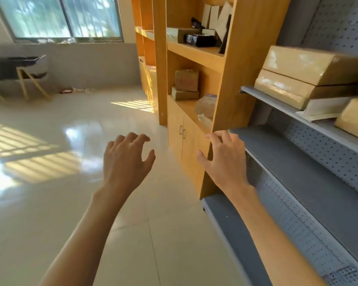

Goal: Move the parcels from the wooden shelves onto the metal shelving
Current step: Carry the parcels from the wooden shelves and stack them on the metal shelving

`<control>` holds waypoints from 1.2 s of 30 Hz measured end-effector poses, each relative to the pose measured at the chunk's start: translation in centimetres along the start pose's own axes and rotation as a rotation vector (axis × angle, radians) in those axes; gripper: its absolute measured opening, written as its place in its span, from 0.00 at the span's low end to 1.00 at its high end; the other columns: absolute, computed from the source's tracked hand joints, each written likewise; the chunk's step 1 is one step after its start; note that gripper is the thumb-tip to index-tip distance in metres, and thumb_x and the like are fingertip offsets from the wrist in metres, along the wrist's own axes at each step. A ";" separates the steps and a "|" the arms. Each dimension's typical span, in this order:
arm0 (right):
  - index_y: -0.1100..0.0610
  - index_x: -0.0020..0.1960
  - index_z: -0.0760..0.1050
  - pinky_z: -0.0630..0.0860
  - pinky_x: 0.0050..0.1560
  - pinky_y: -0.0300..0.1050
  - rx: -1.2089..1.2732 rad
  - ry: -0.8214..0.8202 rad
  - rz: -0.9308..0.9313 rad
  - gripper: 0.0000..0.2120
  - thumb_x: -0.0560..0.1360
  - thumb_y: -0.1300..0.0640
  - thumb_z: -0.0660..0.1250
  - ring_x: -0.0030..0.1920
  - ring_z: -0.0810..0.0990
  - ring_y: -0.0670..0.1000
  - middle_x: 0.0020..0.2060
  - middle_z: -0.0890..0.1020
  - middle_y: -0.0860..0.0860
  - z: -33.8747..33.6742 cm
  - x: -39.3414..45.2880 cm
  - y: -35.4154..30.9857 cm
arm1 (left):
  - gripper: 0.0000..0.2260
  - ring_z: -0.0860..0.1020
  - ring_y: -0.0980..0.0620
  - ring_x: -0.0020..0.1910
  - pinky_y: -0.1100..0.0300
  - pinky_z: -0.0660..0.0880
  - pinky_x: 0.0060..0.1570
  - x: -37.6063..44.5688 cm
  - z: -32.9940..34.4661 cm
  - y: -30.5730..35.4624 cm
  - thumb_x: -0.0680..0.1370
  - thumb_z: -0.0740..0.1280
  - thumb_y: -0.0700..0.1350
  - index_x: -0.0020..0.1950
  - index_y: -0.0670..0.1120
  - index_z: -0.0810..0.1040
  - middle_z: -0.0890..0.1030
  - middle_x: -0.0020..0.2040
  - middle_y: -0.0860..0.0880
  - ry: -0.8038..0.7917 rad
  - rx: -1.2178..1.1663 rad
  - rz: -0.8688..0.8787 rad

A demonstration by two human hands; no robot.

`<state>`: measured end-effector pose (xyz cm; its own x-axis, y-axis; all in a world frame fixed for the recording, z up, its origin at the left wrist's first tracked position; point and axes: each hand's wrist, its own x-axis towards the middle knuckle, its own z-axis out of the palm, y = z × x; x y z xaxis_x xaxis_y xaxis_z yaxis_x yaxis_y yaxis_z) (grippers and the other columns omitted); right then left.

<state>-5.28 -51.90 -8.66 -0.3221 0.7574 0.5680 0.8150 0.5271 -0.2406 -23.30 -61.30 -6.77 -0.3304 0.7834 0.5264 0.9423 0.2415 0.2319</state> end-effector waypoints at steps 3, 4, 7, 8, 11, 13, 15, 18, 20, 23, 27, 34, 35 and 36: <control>0.58 0.61 0.77 0.70 0.59 0.56 0.046 -0.029 -0.026 0.20 0.74 0.48 0.69 0.58 0.74 0.59 0.58 0.79 0.57 4.0 5.1 -1.9 | 0.14 0.78 0.40 0.53 0.48 0.71 0.54 5.1 1.6 -2.8 0.75 0.69 0.49 0.57 0.44 0.80 0.82 0.54 0.44 0.006 0.029 -0.005; 0.58 0.62 0.77 0.69 0.60 0.55 0.062 -0.044 -0.033 0.20 0.74 0.48 0.69 0.59 0.74 0.58 0.58 0.79 0.57 5.3 6.8 -2.5 | 0.14 0.78 0.41 0.53 0.48 0.71 0.54 6.8 2.1 -3.8 0.75 0.68 0.49 0.57 0.44 0.80 0.82 0.54 0.44 0.009 0.037 -0.009; 0.56 0.65 0.74 0.64 0.65 0.52 0.086 -0.082 -0.065 0.21 0.76 0.47 0.66 0.63 0.71 0.57 0.62 0.76 0.55 8.7 11.8 -4.1 | 0.14 0.77 0.41 0.54 0.49 0.70 0.54 11.4 3.6 -6.5 0.76 0.68 0.49 0.58 0.45 0.80 0.81 0.55 0.44 0.024 0.058 -0.042; 0.55 0.66 0.73 0.63 0.66 0.52 0.100 -0.090 -0.073 0.22 0.76 0.47 0.66 0.65 0.70 0.57 0.63 0.75 0.55 9.7 13.3 -4.6 | 0.14 0.77 0.41 0.54 0.49 0.69 0.54 12.7 4.1 -7.5 0.76 0.68 0.49 0.58 0.45 0.80 0.81 0.54 0.44 0.021 0.062 -0.056; 0.55 0.67 0.73 0.63 0.67 0.52 0.125 -0.117 -0.080 0.22 0.76 0.47 0.66 0.66 0.69 0.57 0.64 0.75 0.55 12.8 16.7 -6.1 | 0.13 0.78 0.40 0.51 0.49 0.70 0.52 15.8 6.0 -10.6 0.75 0.69 0.48 0.56 0.44 0.80 0.82 0.52 0.44 0.006 0.063 -0.091; 0.56 0.66 0.74 0.64 0.66 0.52 0.121 -0.132 -0.078 0.21 0.76 0.47 0.67 0.65 0.70 0.57 0.63 0.76 0.55 15.1 18.7 -7.1 | 0.12 0.78 0.40 0.49 0.50 0.70 0.49 17.7 7.3 -12.7 0.74 0.69 0.48 0.55 0.44 0.81 0.82 0.50 0.44 0.001 0.067 -0.102; 0.56 0.65 0.74 0.64 0.66 0.52 0.110 -0.147 -0.071 0.21 0.76 0.47 0.67 0.64 0.70 0.57 0.63 0.76 0.55 17.5 20.8 -7.8 | 0.12 0.78 0.41 0.48 0.50 0.71 0.49 19.9 8.8 -14.9 0.74 0.70 0.48 0.55 0.44 0.81 0.82 0.50 0.45 -0.005 0.066 -0.105; 0.56 0.66 0.74 0.64 0.65 0.53 0.077 -0.161 -0.052 0.22 0.76 0.47 0.67 0.64 0.70 0.57 0.62 0.76 0.55 21.3 24.0 -8.7 | 0.13 0.78 0.40 0.50 0.49 0.71 0.50 24.0 11.4 -18.2 0.74 0.69 0.48 0.56 0.44 0.81 0.82 0.51 0.44 -0.025 0.052 -0.088; 0.56 0.66 0.74 0.64 0.65 0.53 0.039 -0.157 -0.027 0.21 0.76 0.47 0.66 0.64 0.70 0.57 0.62 0.76 0.55 23.9 26.4 -9.4 | 0.13 0.78 0.39 0.51 0.49 0.70 0.51 27.1 13.2 -20.5 0.74 0.69 0.48 0.57 0.44 0.80 0.82 0.52 0.43 -0.032 0.031 -0.064; 0.55 0.66 0.74 0.64 0.64 0.53 -0.021 -0.146 0.032 0.21 0.77 0.46 0.65 0.63 0.70 0.56 0.63 0.75 0.54 27.4 30.2 -10.6 | 0.15 0.77 0.40 0.54 0.48 0.70 0.54 32.4 15.6 -23.7 0.76 0.67 0.49 0.59 0.45 0.79 0.81 0.56 0.44 -0.057 -0.004 -0.007; 0.55 0.65 0.74 0.67 0.63 0.54 -0.069 -0.112 0.139 0.21 0.76 0.46 0.65 0.62 0.70 0.56 0.61 0.75 0.54 30.7 35.0 -12.4 | 0.17 0.75 0.42 0.59 0.49 0.69 0.59 39.6 18.1 -27.2 0.77 0.64 0.52 0.63 0.46 0.77 0.79 0.61 0.45 -0.102 -0.035 0.099; 0.55 0.61 0.75 0.71 0.58 0.57 -0.174 -0.073 0.300 0.19 0.75 0.46 0.66 0.58 0.72 0.56 0.56 0.77 0.54 35.0 40.3 -12.4 | 0.17 0.76 0.42 0.59 0.46 0.71 0.59 49.1 24.5 -28.7 0.76 0.66 0.54 0.61 0.46 0.78 0.79 0.60 0.45 -0.163 -0.135 0.266; 0.55 0.61 0.76 0.72 0.57 0.57 -0.189 -0.069 0.323 0.19 0.75 0.46 0.67 0.58 0.73 0.56 0.55 0.77 0.54 35.5 40.9 -12.0 | 0.17 0.77 0.42 0.58 0.46 0.72 0.58 50.1 25.6 -28.7 0.76 0.67 0.54 0.61 0.46 0.79 0.80 0.60 0.45 -0.173 -0.149 0.291; 0.55 0.61 0.76 0.72 0.57 0.56 -0.204 -0.067 0.344 0.19 0.74 0.46 0.68 0.58 0.73 0.56 0.55 0.77 0.54 36.0 41.5 -11.5 | 0.17 0.77 0.42 0.57 0.46 0.72 0.57 51.1 26.7 -28.7 0.76 0.67 0.54 0.61 0.46 0.79 0.80 0.59 0.46 -0.181 -0.164 0.313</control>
<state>-45.37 -12.60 -10.66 -0.0387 0.9034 0.4270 0.9574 0.1559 -0.2430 -65.78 -12.89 -8.35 0.0006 0.8965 0.4431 0.9698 -0.1085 0.2183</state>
